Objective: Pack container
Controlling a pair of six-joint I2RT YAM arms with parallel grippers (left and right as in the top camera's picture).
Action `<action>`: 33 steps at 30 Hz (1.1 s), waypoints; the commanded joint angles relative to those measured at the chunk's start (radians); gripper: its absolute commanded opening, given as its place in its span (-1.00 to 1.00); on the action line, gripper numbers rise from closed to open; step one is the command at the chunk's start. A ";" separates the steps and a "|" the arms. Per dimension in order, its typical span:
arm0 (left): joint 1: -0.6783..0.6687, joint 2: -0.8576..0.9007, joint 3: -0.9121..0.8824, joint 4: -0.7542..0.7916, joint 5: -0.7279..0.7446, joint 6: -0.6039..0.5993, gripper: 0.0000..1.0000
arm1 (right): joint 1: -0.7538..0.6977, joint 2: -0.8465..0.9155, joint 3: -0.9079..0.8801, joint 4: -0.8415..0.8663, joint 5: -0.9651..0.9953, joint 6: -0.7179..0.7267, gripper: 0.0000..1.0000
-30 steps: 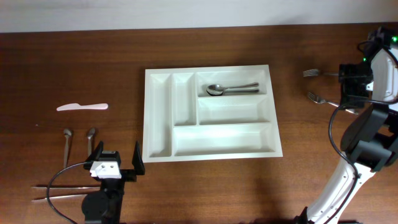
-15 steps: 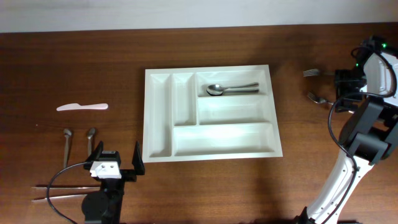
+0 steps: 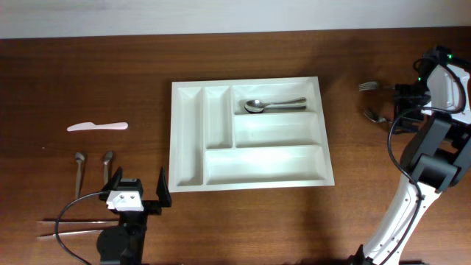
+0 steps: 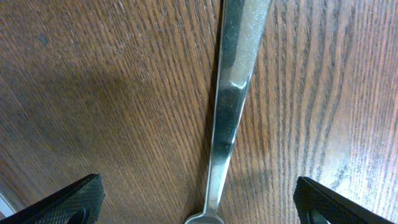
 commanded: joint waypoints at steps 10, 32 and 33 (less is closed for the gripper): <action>0.005 -0.008 -0.007 0.003 -0.003 -0.009 0.99 | 0.008 0.018 -0.064 0.026 0.011 0.027 0.98; 0.005 -0.008 -0.007 0.003 -0.003 -0.009 0.99 | 0.008 0.018 -0.108 0.040 -0.027 0.027 -0.69; 0.005 -0.008 -0.007 0.003 -0.003 -0.009 0.99 | 0.008 0.018 -0.108 0.040 -0.037 0.027 -0.78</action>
